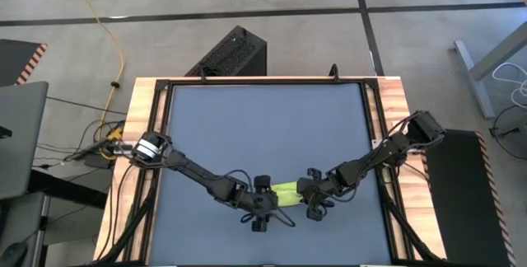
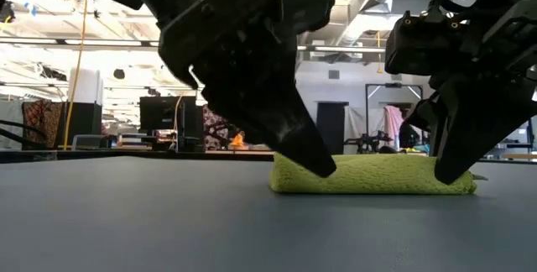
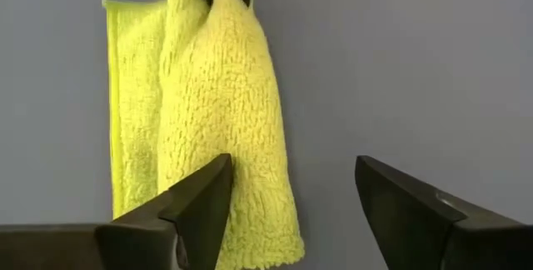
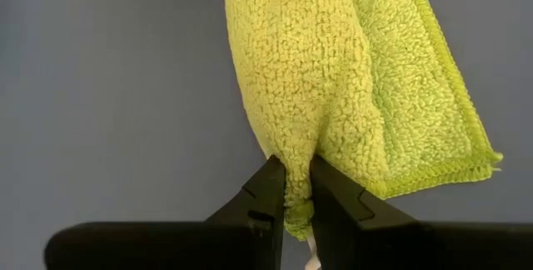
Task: Roll towel into tight, uniform cylinder
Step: Roll the green towel
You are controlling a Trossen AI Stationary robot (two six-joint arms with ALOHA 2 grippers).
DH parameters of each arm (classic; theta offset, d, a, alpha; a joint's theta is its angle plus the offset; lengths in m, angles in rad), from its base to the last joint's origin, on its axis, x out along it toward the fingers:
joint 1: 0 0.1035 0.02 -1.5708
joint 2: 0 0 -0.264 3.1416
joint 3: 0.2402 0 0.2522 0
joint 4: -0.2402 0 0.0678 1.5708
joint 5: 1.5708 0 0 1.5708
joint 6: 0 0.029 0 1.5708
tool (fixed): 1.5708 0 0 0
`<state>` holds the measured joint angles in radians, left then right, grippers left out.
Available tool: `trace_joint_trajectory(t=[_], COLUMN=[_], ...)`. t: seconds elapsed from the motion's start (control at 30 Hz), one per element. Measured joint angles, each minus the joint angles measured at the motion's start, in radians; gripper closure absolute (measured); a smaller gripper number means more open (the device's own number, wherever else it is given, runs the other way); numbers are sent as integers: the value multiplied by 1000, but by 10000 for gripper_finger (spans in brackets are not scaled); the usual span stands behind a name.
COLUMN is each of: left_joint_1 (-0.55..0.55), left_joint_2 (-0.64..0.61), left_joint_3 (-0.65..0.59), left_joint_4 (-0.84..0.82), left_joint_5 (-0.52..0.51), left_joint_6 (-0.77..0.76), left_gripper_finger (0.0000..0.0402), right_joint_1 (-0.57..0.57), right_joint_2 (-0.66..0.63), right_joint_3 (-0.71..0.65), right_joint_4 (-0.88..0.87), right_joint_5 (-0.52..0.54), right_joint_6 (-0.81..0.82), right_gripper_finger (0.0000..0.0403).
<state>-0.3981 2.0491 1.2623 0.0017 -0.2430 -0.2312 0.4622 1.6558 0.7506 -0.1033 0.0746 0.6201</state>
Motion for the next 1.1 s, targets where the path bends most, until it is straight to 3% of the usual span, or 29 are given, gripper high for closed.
trace_joint_trajectory(t=[0.27, 0.43, 0.63, 0.8, 0.87, 0.93, 1.1], left_joint_1=[0, 2, 3, 7, 20, 35, 93], left_joint_2=[-2, 53, 92, 91, 90, 90, 97], left_joint_3=[-2, 2, 4, 17, 26, 37, 52], left_joint_4=[-69, -88, -100, -155, -172, -179, -123], left_joint_5=[-10, -20, -18, -4, 40, 105, 424], left_joint_6=[-112, -214, -313, -367, -387, -392, -395], left_gripper_finger=[157, 182, 243, 339, 380, 389, 397], right_joint_1=[0, 0, 2, 2, 1, 0, -2], right_joint_2=[0, 0, 0, 0, 0, -1, -15], right_joint_3=[0, 0, 0, 0, 0, 0, 0], right_joint_4=[-1, 9, 10, 10, 11, 13, 12], right_joint_5=[0, 0, 0, -3, -20, -41, -103], right_joint_6=[-1, -1, 0, 2, 10, 35, 133], right_gripper_finger=[330, 330, 331, 331, 331, 331, 331])
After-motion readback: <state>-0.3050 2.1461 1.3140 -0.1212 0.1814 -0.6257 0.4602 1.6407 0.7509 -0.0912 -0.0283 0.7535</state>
